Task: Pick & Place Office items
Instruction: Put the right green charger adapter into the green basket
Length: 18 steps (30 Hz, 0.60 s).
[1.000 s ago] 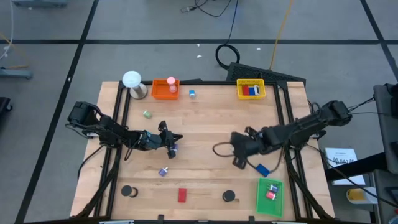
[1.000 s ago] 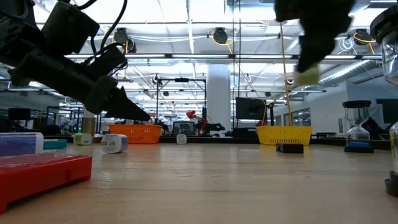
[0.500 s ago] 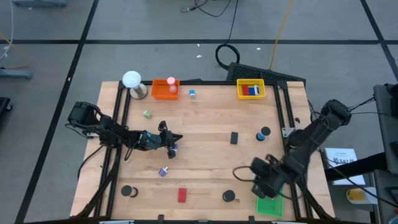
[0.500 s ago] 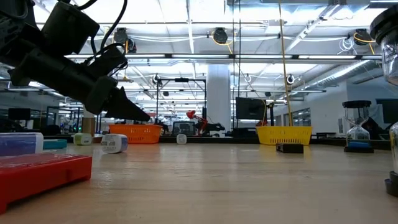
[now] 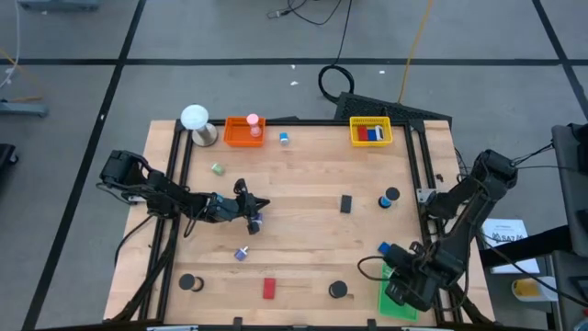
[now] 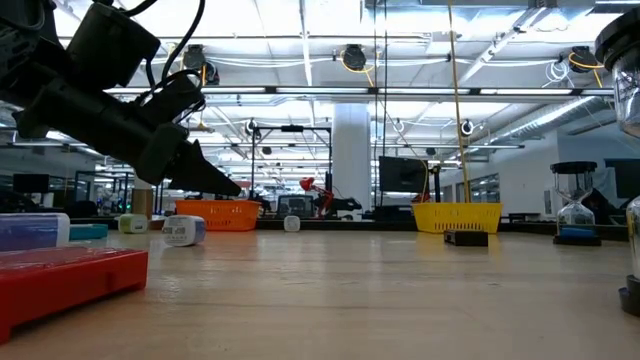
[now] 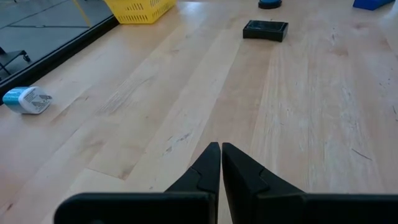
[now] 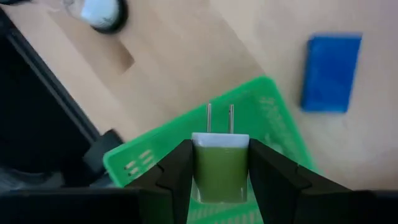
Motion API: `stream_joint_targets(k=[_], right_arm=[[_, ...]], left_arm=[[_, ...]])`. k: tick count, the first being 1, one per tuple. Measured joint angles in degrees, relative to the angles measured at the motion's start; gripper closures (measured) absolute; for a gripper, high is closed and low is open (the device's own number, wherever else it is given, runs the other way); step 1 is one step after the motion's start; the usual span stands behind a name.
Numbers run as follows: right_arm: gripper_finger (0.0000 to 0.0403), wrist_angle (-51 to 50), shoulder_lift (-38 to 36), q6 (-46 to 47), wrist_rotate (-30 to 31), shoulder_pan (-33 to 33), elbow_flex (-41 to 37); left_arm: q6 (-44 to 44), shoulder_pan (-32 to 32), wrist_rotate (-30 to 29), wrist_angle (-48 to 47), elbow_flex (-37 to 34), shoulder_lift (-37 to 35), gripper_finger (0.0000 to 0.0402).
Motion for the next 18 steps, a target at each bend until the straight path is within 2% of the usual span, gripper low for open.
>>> stream_joint_targets(k=[3,7,11,18], right_arm=[[0.0277,0.0,0.1,2.1,-2.8,-0.1,-1.9],[0.0277,2.7,0.0,3.4,-3.2,-0.1,-4.4],[0.0277,8.2,0.1,2.5,-3.6,-0.7,-6.5],[0.0277,9.8,0.0,-1.6,-4.8,-1.9,-9.5]], left_arm=[[-0.1,0.0,0.0,-0.2,0.0,0.0,0.0380],[-0.1,0.0,0.0,-0.3,0.0,0.0,0.0380],[-0.3,0.0,0.0,-0.3,0.0,0.0,0.0380],[-0.3,0.0,0.0,-0.3,0.0,0.0,0.0380]])
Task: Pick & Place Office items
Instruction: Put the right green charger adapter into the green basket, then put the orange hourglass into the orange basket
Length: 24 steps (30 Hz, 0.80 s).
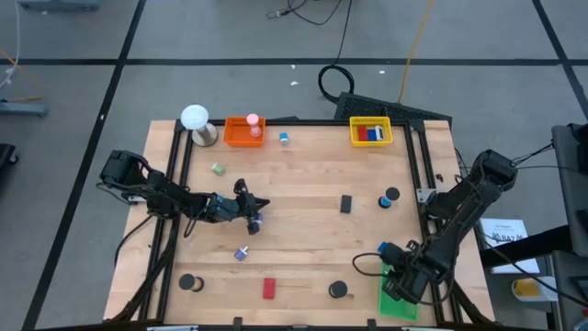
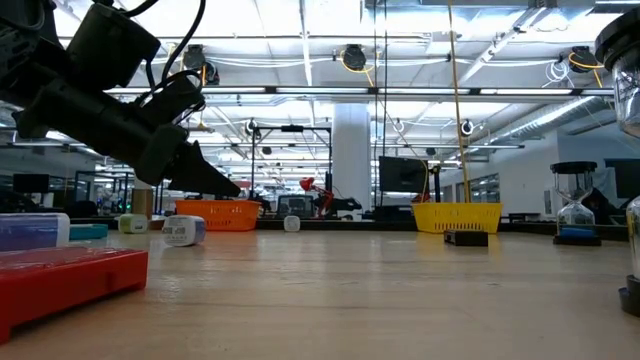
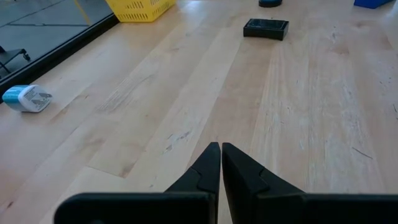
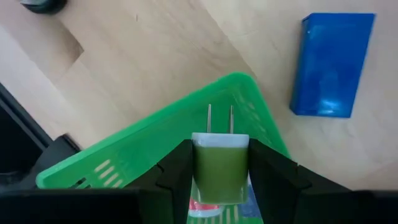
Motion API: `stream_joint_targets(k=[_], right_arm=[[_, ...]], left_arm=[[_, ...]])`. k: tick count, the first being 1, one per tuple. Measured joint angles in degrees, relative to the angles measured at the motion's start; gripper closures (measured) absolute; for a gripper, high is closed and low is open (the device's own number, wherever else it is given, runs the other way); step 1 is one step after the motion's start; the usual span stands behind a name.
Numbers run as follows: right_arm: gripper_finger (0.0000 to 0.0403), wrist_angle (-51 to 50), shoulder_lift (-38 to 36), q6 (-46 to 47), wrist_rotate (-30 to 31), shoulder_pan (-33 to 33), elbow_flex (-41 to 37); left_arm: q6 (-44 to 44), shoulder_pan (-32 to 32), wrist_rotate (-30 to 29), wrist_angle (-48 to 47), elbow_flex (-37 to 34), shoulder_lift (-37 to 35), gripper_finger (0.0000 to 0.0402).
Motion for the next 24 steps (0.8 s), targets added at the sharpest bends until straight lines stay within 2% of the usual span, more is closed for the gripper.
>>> stream_joint_targets(k=[4,15,19,24], right_arm=[[0.0274,0.4,0.0,-1.9,0.1,-0.3,-0.8],[0.0228,0.4,0.0,-3.1,0.3,-0.3,-0.9],[0.0237,0.4,0.0,-3.3,0.3,-0.3,-0.9],[0.0268,0.4,0.0,-4.2,0.3,-0.3,-0.9]], left_arm=[[0.0,0.0,0.0,0.0,0.0,0.0,0.0380],[0.0,0.0,0.0,0.0,0.0,0.0,0.0380],[0.1,0.0,0.0,0.0,0.0,0.0,0.0380],[0.2,0.0,0.0,0.0,0.0,0.0,0.0380]])
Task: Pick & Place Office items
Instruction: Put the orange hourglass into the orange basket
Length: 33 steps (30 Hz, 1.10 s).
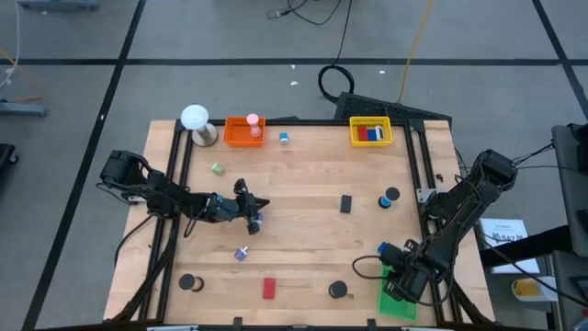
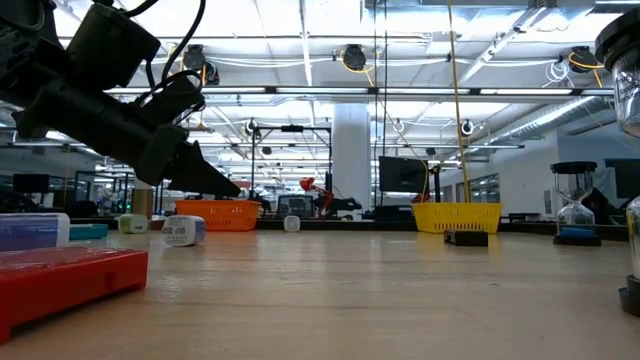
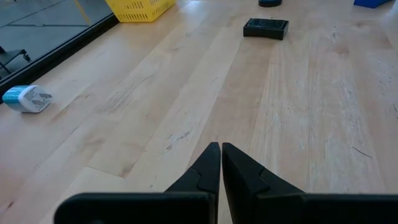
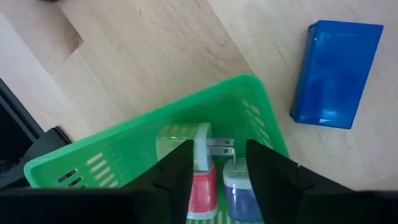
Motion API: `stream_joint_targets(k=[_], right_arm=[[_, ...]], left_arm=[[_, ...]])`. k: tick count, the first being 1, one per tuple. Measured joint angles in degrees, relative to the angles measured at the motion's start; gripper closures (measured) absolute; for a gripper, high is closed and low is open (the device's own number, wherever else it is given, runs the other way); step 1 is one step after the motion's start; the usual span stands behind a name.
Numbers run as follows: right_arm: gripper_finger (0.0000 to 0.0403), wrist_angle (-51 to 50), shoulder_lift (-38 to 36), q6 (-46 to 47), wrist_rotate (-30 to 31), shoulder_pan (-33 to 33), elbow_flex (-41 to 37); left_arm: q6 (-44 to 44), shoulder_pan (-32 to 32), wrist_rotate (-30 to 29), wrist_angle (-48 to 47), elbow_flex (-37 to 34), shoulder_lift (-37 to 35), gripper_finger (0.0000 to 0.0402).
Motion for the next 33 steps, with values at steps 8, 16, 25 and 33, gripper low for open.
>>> stream_joint_targets(k=[8,16,25,33], right_arm=[[0.0340,3.5,0.0,-6.0,0.0,0.0,0.0],[0.0400,5.1,-3.2,-13.3,3.9,-0.5,0.0],[0.0402,11.8,-3.8,-34.0,16.8,-4.1,0.0],[0.0399,29.3,-3.8,-62.5,24.4,-9.3,0.0]], left_arm=[[0.0,0.0,0.0,0.0,0.0,0.0,0.0380],[-0.6,0.0,0.0,0.0,0.0,0.0,0.0380],[-0.7,0.0,0.0,0.0,0.0,0.0,0.0380],[-1.6,-0.2,0.0,0.0,0.0,0.0,0.0380]])
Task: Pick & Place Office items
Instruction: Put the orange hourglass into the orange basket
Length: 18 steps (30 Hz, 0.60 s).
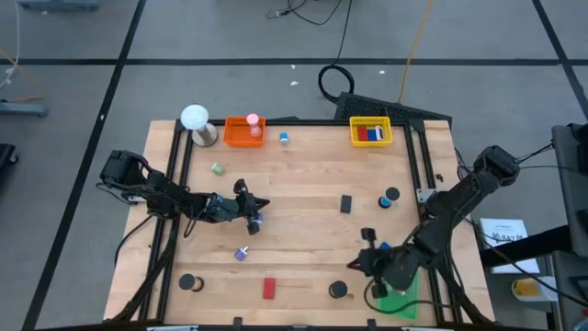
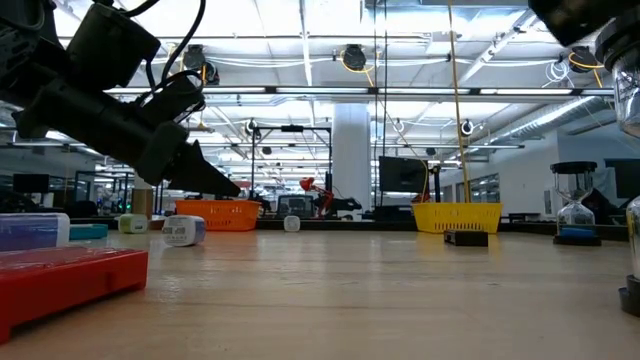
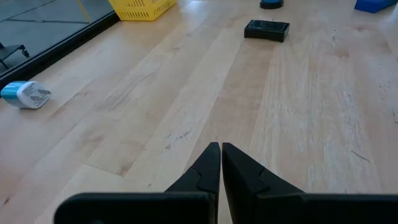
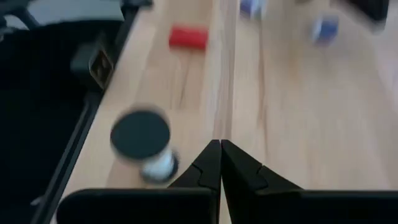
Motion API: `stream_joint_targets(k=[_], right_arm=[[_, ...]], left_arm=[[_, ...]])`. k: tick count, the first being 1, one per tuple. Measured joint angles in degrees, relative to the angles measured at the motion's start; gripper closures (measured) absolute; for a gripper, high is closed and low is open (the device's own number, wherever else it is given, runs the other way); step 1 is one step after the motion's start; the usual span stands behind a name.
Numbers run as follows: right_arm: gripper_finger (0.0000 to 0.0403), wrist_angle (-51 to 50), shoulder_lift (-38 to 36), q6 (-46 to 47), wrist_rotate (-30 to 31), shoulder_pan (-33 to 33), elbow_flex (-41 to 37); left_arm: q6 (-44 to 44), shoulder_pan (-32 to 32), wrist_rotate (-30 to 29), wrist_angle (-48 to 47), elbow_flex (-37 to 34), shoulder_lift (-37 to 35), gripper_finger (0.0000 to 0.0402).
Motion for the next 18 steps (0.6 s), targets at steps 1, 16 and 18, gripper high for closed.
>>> stream_joint_targets(k=[1,16,18], right_arm=[[0.0399,2.3,0.0,-3.2,0.0,-0.8,0.0],[0.0399,34.7,0.0,-29.8,-0.2,-13.5,-4.8],[0.0399,42.2,0.0,-30.4,-0.2,-15.9,-7.8]], left_arm=[[-0.3,-0.1,0.0,0.0,0.0,0.0,0.0380],[-2.7,-2.2,0.4,0.5,0.1,0.0,0.0380],[-4.2,-2.2,0.4,0.5,0.1,0.0,0.0380]])
